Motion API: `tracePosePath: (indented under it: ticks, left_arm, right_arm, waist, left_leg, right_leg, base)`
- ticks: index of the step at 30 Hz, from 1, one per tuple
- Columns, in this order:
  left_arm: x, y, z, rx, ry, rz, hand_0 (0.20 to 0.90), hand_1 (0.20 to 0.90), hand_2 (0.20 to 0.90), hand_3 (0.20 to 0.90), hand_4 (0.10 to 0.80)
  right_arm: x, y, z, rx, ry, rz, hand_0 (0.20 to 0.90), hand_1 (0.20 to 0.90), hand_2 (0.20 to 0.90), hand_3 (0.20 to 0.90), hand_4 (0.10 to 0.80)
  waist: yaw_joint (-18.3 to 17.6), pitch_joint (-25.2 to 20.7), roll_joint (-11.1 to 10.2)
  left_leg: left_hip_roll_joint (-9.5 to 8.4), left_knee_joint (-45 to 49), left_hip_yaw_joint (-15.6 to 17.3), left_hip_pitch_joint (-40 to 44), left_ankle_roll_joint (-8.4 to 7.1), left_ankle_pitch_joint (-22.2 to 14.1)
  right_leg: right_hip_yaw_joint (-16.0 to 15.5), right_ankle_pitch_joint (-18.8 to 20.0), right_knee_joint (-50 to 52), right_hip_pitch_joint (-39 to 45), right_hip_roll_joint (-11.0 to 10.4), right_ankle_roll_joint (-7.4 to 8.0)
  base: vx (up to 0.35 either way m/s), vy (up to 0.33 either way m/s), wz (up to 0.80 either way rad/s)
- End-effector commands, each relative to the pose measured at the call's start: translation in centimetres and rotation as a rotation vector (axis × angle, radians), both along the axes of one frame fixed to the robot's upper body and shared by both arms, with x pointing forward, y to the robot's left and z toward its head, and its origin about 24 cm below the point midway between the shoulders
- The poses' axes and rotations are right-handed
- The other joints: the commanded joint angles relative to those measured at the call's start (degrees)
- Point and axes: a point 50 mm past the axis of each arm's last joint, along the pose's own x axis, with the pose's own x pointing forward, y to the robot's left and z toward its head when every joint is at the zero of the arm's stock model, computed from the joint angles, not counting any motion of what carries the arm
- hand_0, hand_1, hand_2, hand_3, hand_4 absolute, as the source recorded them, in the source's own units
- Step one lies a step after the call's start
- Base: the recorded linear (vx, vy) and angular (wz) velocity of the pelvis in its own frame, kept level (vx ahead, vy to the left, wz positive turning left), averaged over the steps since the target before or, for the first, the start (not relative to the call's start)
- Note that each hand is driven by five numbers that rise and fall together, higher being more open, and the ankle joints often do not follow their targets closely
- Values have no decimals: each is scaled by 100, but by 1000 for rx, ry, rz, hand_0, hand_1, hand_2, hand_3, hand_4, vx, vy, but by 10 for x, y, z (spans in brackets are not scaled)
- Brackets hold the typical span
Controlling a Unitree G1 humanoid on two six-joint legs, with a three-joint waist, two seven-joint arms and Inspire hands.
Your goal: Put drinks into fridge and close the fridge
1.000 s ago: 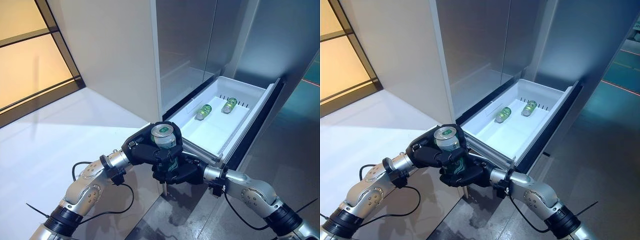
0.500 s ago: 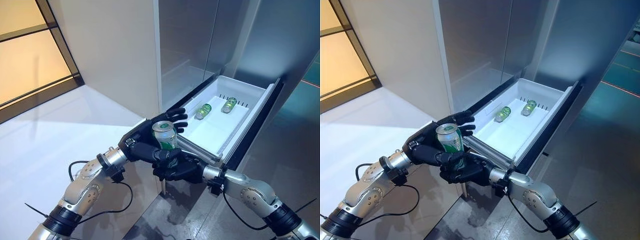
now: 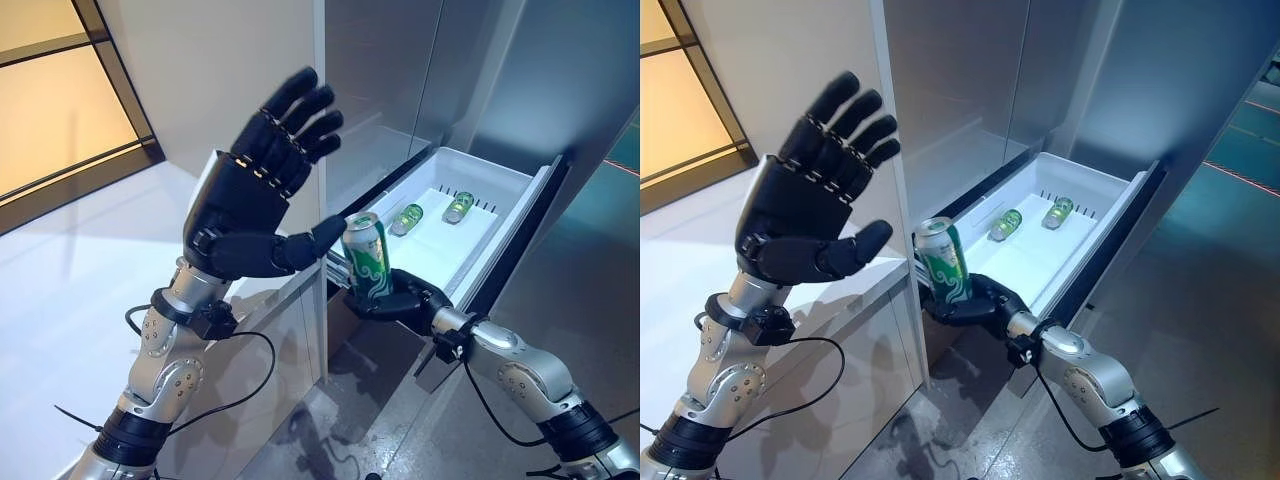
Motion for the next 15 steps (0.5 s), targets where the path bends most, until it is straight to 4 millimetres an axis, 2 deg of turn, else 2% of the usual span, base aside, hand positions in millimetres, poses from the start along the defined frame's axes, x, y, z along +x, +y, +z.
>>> tracePosePath:
  ticks: [1, 6, 8, 11, 14, 15]
  left_arm:
    - [12, -9, 20, 13, -50, -8, 900, 900, 900, 900, 800]
    - [21, -24, -8, 40, 139, -104, 900, 900, 900, 900, 800]
    - [23, -32, -27, 32, 245, -164, 900, 900, 900, 900, 800]
    - [20, -44, -52, 16, 371, -253, 900, 900, 900, 900, 800]
    - [8, -59, -85, -7, 515, -397, 900, 900, 900, 900, 800]
    - [6, -62, -90, -5, 543, -419, 900, 900, 900, 900, 800]
  right_arm:
    - [28, 3, 130, 185, -623, -70, 300, 300, 300, 200, 100]
    - [33, -11, 159, 38, -827, -241, 300, 300, 300, 200, 100]
    - [37, -22, 175, -14, -891, -321, 300, 300, 300, 200, 100]
    - [44, -36, 190, -14, -897, -409, 300, 300, 300, 200, 100]
    - [54, -57, 210, -58, -908, -508, 300, 300, 300, 200, 100]
    - [56, -61, 213, -82, -912, -528, 300, 300, 300, 200, 100]
  waist:
    - [71, -442, -115]
    - [94, -411, -108]
    - [118, -396, -108]
    - [176, -388, -120]
    - [282, -374, -149]
    - [299, -369, -156]
  left_leg:
    - [-286, 166, -372, -38, 91, -417]
    - [-298, 223, -385, -46, 101, -450]
    - [-306, 255, -397, -53, 102, -471]
    - [-321, 280, -442, -67, 99, -488]
    - [-328, 307, -491, -99, 76, -495]
    - [-329, 314, -500, -108, 72, -497]
  right_leg:
    - [-193, -531, 517, -55, 51, 237]
    - [-210, -524, 527, -46, 57, 224]
    - [-232, -527, 532, -39, 54, 219]
    - [-264, -533, 527, -25, 54, 202]
    - [-326, -546, 537, -21, 49, 185]
    - [-341, -549, 540, -22, 47, 182]
  base:
    - [0, 0, 0]
    - [0, 0, 0]
    - [0, 0, 0]
    - [18, 13, 3]
    - [21, 16, 7]
    - [24, 12, 13]
